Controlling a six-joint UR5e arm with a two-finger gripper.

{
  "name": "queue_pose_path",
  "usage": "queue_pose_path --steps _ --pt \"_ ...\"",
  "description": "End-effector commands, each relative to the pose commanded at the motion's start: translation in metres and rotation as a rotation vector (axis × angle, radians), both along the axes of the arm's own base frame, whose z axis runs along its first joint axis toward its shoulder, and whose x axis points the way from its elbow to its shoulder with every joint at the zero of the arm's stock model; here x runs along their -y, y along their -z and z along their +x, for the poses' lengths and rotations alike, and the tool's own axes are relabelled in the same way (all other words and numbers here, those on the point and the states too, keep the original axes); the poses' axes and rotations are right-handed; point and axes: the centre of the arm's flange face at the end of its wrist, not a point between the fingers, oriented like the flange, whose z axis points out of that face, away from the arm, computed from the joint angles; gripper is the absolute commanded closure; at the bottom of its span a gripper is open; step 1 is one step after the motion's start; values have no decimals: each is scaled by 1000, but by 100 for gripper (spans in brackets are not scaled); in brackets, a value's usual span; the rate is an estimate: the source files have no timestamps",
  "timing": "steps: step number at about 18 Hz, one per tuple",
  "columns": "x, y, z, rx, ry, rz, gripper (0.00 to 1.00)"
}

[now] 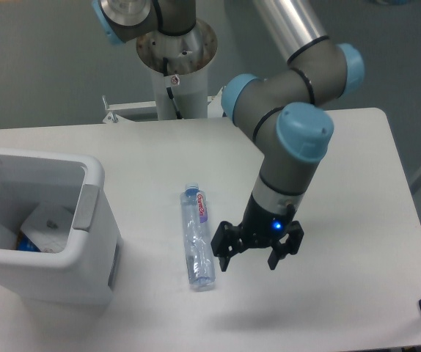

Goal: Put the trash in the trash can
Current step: 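Move the gripper back over the clear water bottle, then lower the gripper onto the bottle and close around it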

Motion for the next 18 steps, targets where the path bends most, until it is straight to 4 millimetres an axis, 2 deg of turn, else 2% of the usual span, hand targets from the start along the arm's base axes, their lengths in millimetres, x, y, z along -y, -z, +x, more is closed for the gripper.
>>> queue_pose_path --steps 3,7,11,16,18 --pt "-3 13 5 -3 17 -61 0" --pt "-20 32 19 -29 53 -130 0" --pt "-49 47 49 -47 114 -156 0" --pt "-63 72 66 -80 145 -232 0" --pt "-66 76 71 -97 154 -256 0"
